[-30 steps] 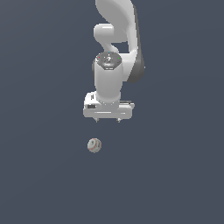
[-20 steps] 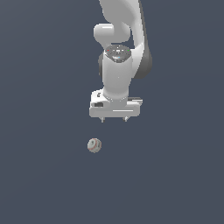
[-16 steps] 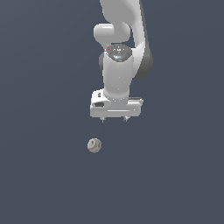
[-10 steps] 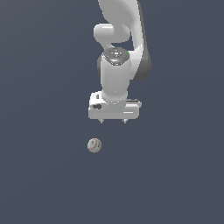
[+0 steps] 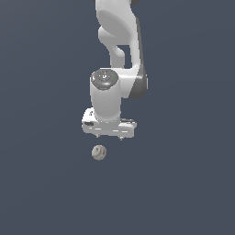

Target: Pick up the object and move it to a goal position.

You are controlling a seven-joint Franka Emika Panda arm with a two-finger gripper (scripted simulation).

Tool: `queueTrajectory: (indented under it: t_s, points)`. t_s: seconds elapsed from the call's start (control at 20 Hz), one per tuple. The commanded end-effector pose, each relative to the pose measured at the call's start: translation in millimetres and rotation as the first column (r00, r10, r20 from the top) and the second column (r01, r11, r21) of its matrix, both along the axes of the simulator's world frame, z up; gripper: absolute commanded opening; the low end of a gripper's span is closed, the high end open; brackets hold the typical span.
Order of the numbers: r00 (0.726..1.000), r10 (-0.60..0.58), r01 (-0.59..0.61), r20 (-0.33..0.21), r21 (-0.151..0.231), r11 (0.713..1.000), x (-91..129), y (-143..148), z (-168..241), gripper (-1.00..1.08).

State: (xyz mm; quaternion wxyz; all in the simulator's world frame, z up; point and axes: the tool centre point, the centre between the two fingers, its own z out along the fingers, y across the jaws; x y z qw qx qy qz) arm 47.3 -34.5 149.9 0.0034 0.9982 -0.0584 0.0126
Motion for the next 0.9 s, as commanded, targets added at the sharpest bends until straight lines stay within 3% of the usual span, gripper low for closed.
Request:
queueTrajectory:
  t_s: [0.0,0.4,0.85]
  points:
    - [0.999,-0.051,0.051,-0.007,0.003,0.999,7.7,-15.4,-13.9,1.00]
    - [0.987,-0.156,0.156,-0.022,0.008,0.988,21.5,-48.5,-44.9,1.00]
    - [0.984,-0.176,0.176,-0.025,0.008,0.984,23.2,-55.4,-53.1,1.00]
